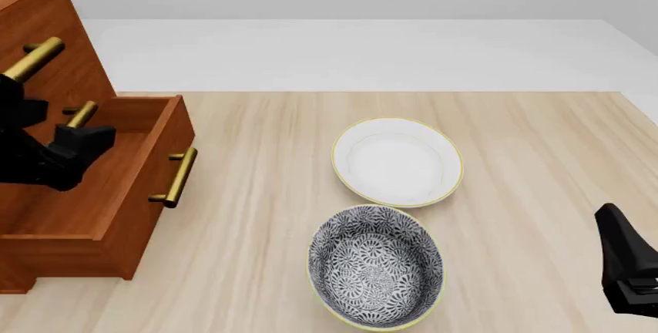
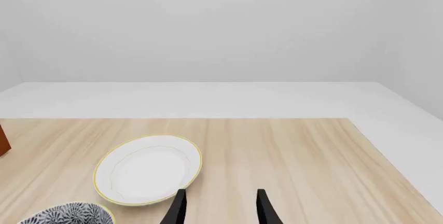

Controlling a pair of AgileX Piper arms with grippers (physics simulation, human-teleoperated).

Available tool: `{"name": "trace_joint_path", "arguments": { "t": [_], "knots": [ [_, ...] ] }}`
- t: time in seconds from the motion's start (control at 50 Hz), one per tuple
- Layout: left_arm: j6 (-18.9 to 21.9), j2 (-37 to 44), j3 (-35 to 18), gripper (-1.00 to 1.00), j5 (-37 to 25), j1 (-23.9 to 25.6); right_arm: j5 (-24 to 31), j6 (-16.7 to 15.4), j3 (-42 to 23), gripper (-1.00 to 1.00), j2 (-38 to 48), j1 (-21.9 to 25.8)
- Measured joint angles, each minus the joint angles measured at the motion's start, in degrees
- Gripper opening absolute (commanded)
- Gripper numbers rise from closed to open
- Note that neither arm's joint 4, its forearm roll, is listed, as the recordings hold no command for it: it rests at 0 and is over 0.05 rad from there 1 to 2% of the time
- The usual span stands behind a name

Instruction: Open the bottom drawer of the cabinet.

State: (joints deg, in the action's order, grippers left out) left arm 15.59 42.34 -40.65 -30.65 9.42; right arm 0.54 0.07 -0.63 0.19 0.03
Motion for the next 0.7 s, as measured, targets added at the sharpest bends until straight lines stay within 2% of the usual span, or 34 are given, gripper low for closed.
{"name": "trace_joint_path", "arguments": {
  "t": [0.36, 0.7],
  "knots": [
    [-4.5, 6.8, 0.4, 1.0, 2.2, -2.3, 0.0, 0.0, 0.0, 1.0, 0.0, 0.0],
    [-7.0, 11.5, 2.4, 1.0, 4.8, -3.7, 0.0, 0.0, 0.0, 1.0, 0.0, 0.0]
  ]
}}
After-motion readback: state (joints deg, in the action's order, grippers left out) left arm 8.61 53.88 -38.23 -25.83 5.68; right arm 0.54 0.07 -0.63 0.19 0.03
